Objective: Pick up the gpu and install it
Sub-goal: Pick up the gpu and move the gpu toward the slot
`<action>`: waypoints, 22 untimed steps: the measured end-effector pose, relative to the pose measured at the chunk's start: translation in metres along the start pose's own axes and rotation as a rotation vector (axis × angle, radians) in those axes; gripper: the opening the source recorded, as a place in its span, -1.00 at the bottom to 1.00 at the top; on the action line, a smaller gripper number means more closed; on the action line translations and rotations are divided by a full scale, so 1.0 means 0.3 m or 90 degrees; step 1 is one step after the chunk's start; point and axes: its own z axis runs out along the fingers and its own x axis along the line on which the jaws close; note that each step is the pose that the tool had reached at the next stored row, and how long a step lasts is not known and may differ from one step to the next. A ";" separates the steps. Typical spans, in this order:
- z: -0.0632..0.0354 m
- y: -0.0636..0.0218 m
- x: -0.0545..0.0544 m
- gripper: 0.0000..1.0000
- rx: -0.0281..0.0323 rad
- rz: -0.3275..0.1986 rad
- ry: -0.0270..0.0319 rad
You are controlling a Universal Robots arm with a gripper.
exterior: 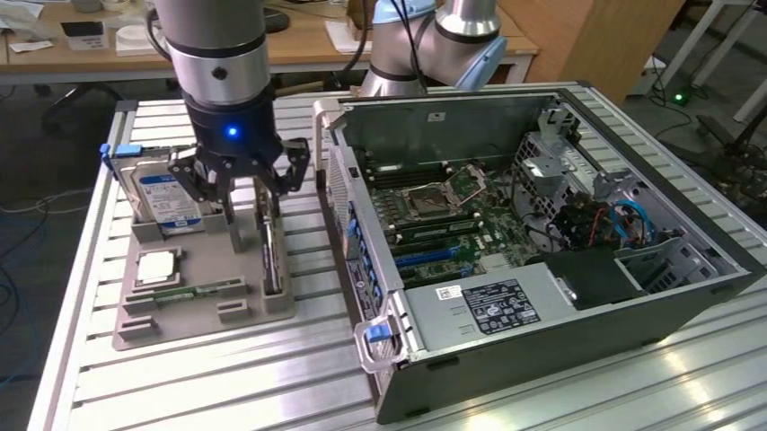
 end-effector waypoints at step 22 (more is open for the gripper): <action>0.083 -0.008 -0.021 0.44 0.0050 0.000 -0.0002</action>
